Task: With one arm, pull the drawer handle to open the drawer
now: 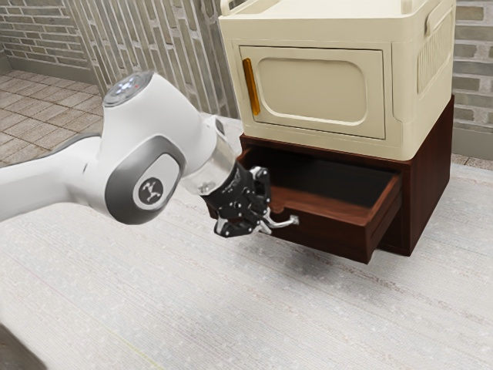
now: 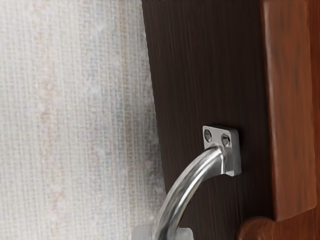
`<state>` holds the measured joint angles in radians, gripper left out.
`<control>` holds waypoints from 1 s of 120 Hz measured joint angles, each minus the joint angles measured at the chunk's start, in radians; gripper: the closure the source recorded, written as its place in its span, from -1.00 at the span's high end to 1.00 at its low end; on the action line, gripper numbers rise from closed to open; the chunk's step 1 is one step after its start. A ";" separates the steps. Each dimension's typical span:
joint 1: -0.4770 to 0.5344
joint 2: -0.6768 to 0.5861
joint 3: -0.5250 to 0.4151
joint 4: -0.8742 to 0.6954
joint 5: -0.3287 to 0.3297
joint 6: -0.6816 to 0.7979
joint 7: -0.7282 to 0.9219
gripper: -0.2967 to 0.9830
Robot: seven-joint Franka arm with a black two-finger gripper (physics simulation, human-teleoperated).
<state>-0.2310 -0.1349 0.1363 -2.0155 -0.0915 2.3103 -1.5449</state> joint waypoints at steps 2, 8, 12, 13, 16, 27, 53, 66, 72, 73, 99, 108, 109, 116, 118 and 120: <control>0.000 -0.005 0.000 -0.004 0.001 0.001 0.000 -0.69; -0.002 -0.016 0.000 -0.015 0.004 0.003 0.000 -0.69; -0.003 -0.022 0.000 -0.022 0.005 0.004 0.000 -0.69; -0.003 -0.024 0.000 -0.024 0.005 0.005 0.000 -0.69; -0.003 -0.029 0.000 -0.028 0.006 0.006 0.000 -0.69; -0.005 -0.045 0.000 -0.046 0.009 0.008 0.000 -0.69; -0.009 -0.086 0.000 -0.086 0.014 0.015 0.000 -0.69; -0.010 -0.092 0.000 -0.098 0.014 0.020 -0.001 -0.69; -0.010 -0.093 0.000 -0.099 0.014 0.023 -0.001 -0.69; -0.010 -0.093 0.000 -0.100 0.014 0.023 -0.001 -0.69; -0.008 -0.109 0.000 -0.113 0.016 0.039 0.000 -0.42; -0.007 -0.121 0.000 -0.115 0.016 0.043 0.000 -0.34; -0.008 -0.123 0.000 -0.114 0.016 0.042 0.000 -0.33; -0.008 -0.127 0.000 -0.075 0.017 0.011 0.000 -0.24; -0.006 -0.124 0.001 -0.049 0.017 -0.010 0.000 -0.18; -0.004 -0.121 0.001 -0.022 0.017 -0.033 0.001 -0.12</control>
<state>-0.2348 -0.2562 0.1372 -2.0374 -0.0745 2.2775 -1.5442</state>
